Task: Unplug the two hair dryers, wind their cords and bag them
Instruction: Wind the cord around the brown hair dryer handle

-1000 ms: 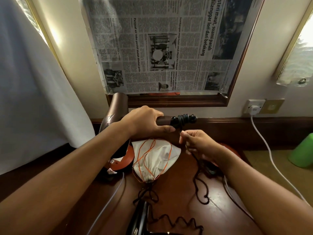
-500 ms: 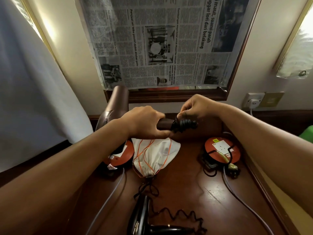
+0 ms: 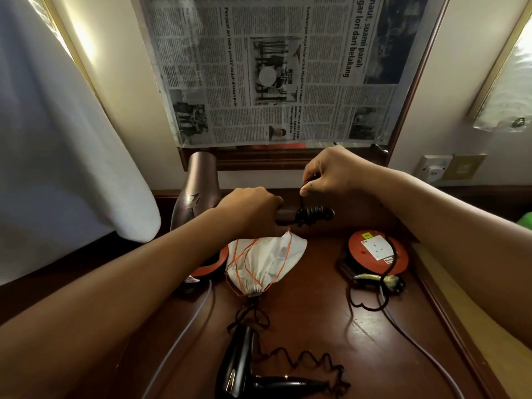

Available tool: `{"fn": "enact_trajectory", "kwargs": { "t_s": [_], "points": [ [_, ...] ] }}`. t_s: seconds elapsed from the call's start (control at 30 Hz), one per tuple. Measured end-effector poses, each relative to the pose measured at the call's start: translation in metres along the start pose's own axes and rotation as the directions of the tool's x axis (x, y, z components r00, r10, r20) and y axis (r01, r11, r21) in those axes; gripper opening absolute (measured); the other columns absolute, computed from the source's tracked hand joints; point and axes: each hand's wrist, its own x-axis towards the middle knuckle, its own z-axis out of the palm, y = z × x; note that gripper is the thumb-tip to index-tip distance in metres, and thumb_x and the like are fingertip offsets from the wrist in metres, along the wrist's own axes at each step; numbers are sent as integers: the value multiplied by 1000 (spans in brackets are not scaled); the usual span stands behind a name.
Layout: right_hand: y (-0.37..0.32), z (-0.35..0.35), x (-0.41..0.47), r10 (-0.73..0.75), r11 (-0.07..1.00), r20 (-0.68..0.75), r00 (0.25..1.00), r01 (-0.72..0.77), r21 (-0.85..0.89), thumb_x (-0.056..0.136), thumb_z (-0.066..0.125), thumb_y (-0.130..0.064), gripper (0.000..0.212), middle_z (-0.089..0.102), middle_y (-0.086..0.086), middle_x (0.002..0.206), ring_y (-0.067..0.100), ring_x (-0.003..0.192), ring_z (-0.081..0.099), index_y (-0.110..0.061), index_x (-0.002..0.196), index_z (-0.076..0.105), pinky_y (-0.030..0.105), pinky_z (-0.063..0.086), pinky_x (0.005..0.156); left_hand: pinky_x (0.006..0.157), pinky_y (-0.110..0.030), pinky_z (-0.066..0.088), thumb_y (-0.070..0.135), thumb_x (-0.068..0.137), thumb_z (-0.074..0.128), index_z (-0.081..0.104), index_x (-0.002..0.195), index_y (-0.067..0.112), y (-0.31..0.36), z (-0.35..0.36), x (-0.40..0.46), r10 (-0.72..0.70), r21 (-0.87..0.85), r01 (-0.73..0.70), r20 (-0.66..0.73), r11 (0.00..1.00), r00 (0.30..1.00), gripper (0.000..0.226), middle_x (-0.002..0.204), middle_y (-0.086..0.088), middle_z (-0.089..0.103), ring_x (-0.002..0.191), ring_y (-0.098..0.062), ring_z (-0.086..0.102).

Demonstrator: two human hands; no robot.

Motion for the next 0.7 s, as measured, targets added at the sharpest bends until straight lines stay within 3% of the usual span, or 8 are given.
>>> {"fn": "enact_trajectory", "kwargs": {
  "t_s": [0.3, 0.4, 0.5, 0.7],
  "points": [
    [-12, 9, -20, 19, 999, -90, 996, -16, 34, 85, 69, -22, 14, 67, 3, 76, 16, 74, 63, -9, 84, 75, 23, 46, 63, 61, -27, 47, 53, 86, 58, 60, 101, 18, -5, 7, 13, 0, 10, 0, -17, 1000, 1000, 38, 80, 3, 59, 70, -13, 57],
    [-15, 19, -30, 37, 999, -132, 991, -32, 40, 88, 65, -21, 17, 66, 3, 75, 15, 71, 59, -8, 86, 74, 19, 40, 59, 60, -27, 45, 55, 84, 59, 58, 97, 22, -5, 11, 17, -60, -18, 60, 4, 998, 998, 35, 79, 6, 56, 70, -12, 55],
    [-20, 34, -42, 89, 994, -172, 981, -77, 77, 92, 57, -19, 19, 66, 5, 77, 16, 68, 57, -7, 92, 72, 23, 41, 58, 62, -29, 45, 57, 82, 59, 55, 93, 26, -5, 13, 20, -120, -37, 121, 29, 992, 992, 33, 80, 7, 55, 72, -13, 55],
    [-24, 66, -60, 261, 878, -83, 962, -200, 436, 95, 44, -8, 28, 63, -2, 75, 3, 51, 48, -12, 118, 60, 14, 40, 47, 61, -29, 39, 55, 84, 59, 54, 94, 26, -12, 13, 23, -157, -45, 159, 57, 986, 986, 32, 84, 5, 55, 73, -13, 53]
  ]
}}
